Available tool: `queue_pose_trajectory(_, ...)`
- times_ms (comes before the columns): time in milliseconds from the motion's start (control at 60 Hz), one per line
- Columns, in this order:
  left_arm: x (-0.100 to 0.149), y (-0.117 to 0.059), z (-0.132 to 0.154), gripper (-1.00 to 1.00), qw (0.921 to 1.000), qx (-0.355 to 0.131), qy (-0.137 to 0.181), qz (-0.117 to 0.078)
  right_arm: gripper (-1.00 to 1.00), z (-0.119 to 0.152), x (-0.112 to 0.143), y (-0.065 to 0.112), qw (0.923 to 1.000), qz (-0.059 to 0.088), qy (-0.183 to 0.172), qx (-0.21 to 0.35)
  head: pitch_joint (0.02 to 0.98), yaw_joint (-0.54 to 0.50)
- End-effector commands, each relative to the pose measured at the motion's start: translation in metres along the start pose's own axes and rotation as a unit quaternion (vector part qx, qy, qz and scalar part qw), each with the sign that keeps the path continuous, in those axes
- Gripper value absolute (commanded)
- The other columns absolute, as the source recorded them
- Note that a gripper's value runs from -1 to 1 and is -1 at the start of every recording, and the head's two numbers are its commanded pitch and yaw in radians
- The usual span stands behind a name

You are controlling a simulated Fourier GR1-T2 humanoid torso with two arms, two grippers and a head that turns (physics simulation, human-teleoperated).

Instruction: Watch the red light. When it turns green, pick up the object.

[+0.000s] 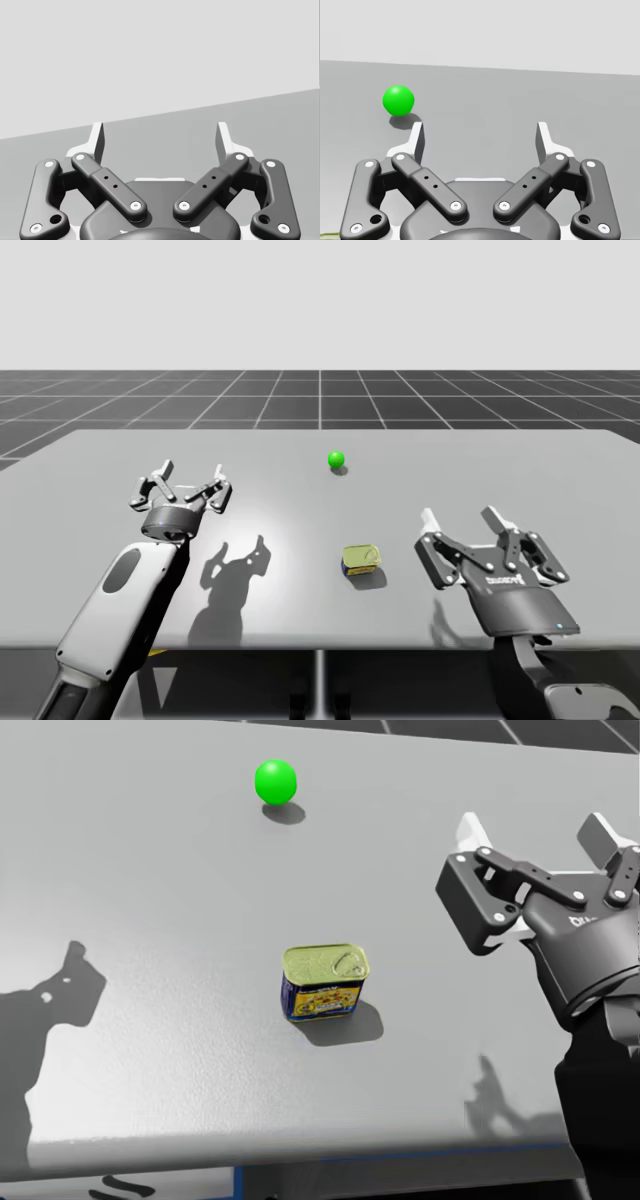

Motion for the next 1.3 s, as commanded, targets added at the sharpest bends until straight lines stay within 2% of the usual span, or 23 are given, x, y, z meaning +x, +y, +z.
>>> queue_pose_trajectory(17,-0.002,-0.001,-0.002,-1.00,1.0000,-0.003,0.002,-0.001,-1.00,0.038,-0.005,0.020,0.9991,-0.023,0.014,0.033,0.876,-0.16)
queue_pose_trajectory(50,-0.002,-0.001,-0.002,-1.00,1.0000,-0.003,0.003,-0.002,-1.00,0.042,-0.006,0.023,0.9989,-0.023,0.015,0.038,0.877,-0.16)
queue_pose_trajectory(83,-0.003,-0.002,-0.002,-1.00,1.0000,-0.003,0.003,-0.003,-1.00,0.050,-0.008,0.028,0.9980,-0.030,0.021,0.051,0.877,-0.16)
queue_pose_trajectory(250,-0.005,-0.004,-0.003,-1.00,1.0000,-0.005,0.005,-0.005,-1.00,0.073,-0.024,0.046,0.9948,-0.046,0.046,0.079,0.881,-0.16)
queue_pose_trajectory(417,-0.006,-0.005,-0.003,-1.00,0.9999,-0.006,0.006,-0.008,-1.00,0.082,-0.040,0.056,0.9917,-0.062,0.051,0.100,0.881,-0.16)
queue_pose_trajectory(500,-0.007,-0.006,-0.003,-1.00,0.9999,-0.005,0.006,-0.011,-1.00,0.084,-0.050,0.066,0.9898,-0.057,0.054,0.119,0.882,-0.16)
queue_pose_trajectory(617,-0.008,-0.006,-0.004,-1.00,0.9999,-0.005,0.006,-0.012,-1.00,0.082,-0.060,0.076,0.9885,-0.057,0.060,0.126,0.881,-0.16)
queue_pose_trajectory(967,-0.008,-0.006,-0.004,-1.00,0.9999,-0.003,0.005,-0.014,-1.00,0.057,-0.091,0.094,0.9917,-0.028,0.085,0.093,0.887,-0.15)
queue_pose_trajectory(1200,-0.008,-0.005,-0.004,-1.00,0.9999,-0.001,0.003,-0.016,-1.00,0.042,-0.102,0.104,0.9915,-0.023,0.098,0.082,0.890,-0.15)
queue_pose_trajectory(1300,-0.007,-0.005,-0.004,-1.00,0.9999,0.000,0.001,-0.017,-1.00,0.036,-0.107,0.107,0.9922,-0.009,0.099,0.075,0.890,-0.14)
